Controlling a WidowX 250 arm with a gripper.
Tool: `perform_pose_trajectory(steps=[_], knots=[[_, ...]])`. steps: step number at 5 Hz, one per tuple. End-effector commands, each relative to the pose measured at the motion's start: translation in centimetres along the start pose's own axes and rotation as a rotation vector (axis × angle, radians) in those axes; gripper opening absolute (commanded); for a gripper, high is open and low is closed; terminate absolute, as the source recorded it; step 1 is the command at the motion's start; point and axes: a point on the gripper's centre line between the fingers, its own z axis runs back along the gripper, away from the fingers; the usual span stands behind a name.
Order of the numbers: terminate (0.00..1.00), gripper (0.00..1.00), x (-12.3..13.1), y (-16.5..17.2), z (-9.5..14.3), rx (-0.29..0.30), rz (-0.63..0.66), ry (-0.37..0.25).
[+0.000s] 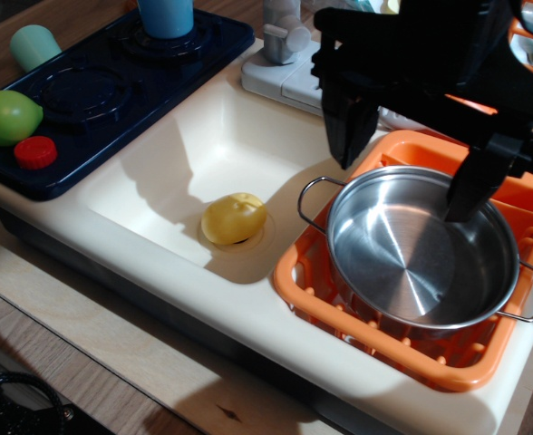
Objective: Put pan from drying rack into sink
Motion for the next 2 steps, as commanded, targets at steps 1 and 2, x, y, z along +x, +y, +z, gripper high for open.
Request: perform_pose_trajectory(steps=[1,2], knots=[[0.0,1.0,0.0,0.0,0.0,0.0,0.0,0.0],[0.0,1.0,0.81,0.18,-0.7,0.002,-0.11,-0.087]])
